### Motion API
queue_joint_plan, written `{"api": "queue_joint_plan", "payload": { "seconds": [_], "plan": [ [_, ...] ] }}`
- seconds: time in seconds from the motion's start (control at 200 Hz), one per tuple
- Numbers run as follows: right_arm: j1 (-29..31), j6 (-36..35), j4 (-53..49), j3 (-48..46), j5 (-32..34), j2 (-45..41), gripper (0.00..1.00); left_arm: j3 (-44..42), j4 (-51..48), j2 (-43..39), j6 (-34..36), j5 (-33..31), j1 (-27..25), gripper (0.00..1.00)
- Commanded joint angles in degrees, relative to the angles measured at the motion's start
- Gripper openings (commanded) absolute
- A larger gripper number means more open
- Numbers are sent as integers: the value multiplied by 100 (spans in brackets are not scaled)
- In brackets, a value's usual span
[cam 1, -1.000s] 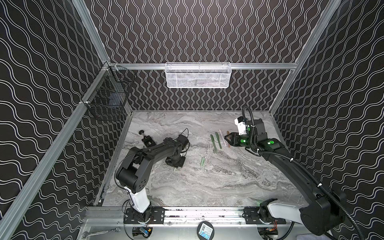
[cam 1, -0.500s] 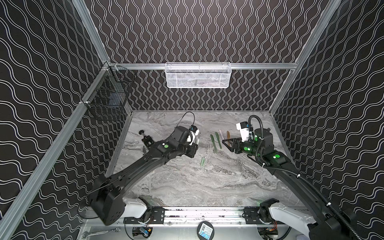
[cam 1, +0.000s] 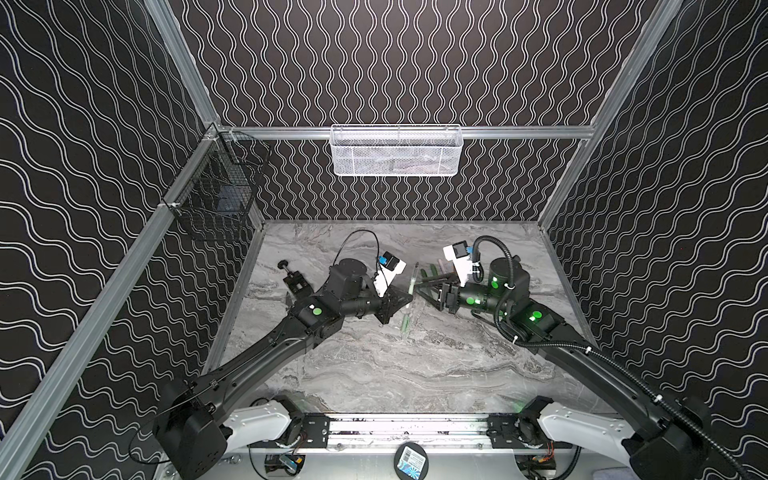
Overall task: Insert the pens into the pen caps
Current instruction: 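Lift the pen upright with the left gripper while the right gripper moves toward the cap, then lower the open right gripper over the light green cap on the table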
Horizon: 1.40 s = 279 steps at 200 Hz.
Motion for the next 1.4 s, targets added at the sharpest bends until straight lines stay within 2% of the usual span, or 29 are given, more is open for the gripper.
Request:
{"api": "queue_joint_plan", "payload": {
  "seconds": [0.0, 0.225, 0.325, 0.47, 0.561, 0.676, 0.756, 1.156, 1.251, 1.331, 1.391],
  "plan": [
    [25, -58, 300, 137, 168, 145, 51, 38, 237, -15, -4, 131, -11, 0],
    [33, -40, 334, 386, 219, 408, 34, -52, 376, -94, -24, 201, -7, 0],
    [31, -34, 302, 386, 202, 451, 31, -66, 399, -93, -4, 245, -13, 0],
    [50, -39, 330, 381, 253, 432, 15, -63, 449, -83, -5, 359, -14, 0],
    [45, 36, 333, 371, 309, 413, 8, -90, 496, -125, 37, 481, -16, 11],
    [43, 198, 470, 260, 316, 358, 5, -232, 728, -280, 72, 743, -14, 36],
    [44, 302, 608, 177, 229, 296, 5, -339, 920, -345, 1, 833, -14, 41],
    [45, 678, 1061, -19, -102, 114, 4, -247, 821, -161, 12, 848, -22, 35],
    [45, 715, 1078, -27, -212, 156, 4, -304, 895, -219, -27, 828, -21, 28],
    [49, 734, 1075, -41, -238, 171, 4, -328, 944, -265, -30, 808, -15, 16],
    [46, 782, 1110, -59, -270, 180, 4, -355, 1009, -306, -63, 729, -14, 10]
  ]
}}
